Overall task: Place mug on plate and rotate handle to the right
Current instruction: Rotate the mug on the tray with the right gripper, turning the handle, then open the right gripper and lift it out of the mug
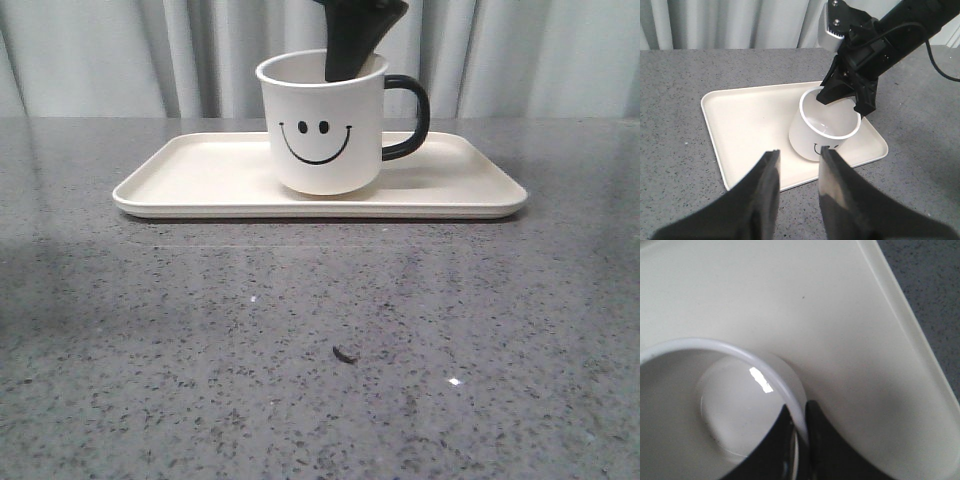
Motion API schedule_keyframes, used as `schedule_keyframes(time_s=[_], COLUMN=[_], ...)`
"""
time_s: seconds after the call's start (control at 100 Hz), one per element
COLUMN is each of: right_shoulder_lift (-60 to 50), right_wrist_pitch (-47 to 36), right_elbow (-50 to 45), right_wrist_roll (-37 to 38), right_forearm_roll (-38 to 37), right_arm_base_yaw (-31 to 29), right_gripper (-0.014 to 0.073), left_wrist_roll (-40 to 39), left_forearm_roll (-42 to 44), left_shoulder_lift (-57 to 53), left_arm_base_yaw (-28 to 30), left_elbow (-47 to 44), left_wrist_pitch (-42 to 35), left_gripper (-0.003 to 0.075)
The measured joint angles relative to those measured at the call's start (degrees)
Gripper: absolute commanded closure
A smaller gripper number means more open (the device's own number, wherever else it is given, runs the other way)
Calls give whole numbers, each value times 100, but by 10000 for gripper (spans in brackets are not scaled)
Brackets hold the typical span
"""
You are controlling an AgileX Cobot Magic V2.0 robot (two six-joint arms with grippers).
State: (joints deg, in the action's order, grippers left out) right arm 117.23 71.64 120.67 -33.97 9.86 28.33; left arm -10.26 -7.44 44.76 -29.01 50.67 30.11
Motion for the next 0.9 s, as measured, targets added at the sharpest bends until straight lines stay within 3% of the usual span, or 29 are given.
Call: schedule_keyframes(time_s=[0.47,0.56,0.74,0.9], right_shoulder_lift=[82,127,127,127], right_wrist_pitch=[-293,-293,-311,-373], right_elbow=[10,10,12,23], right_wrist_roll=[-326,-326,-381,-399], right_forearm_roll=[279,279,288,288], right_arm_base_yaw=[-37,-37,-37,-37], right_gripper=[654,588,364,295], left_wrist_roll=[0,0,0,0], left_forearm_roll=[0,0,0,0], left_shoulder_lift=[0,0,0,0], left_arm_base_yaw=[0,0,0,0], left_elbow=[0,0,0,0], left_wrist_pitch=[0,0,0,0], left_gripper=[533,533,533,533])
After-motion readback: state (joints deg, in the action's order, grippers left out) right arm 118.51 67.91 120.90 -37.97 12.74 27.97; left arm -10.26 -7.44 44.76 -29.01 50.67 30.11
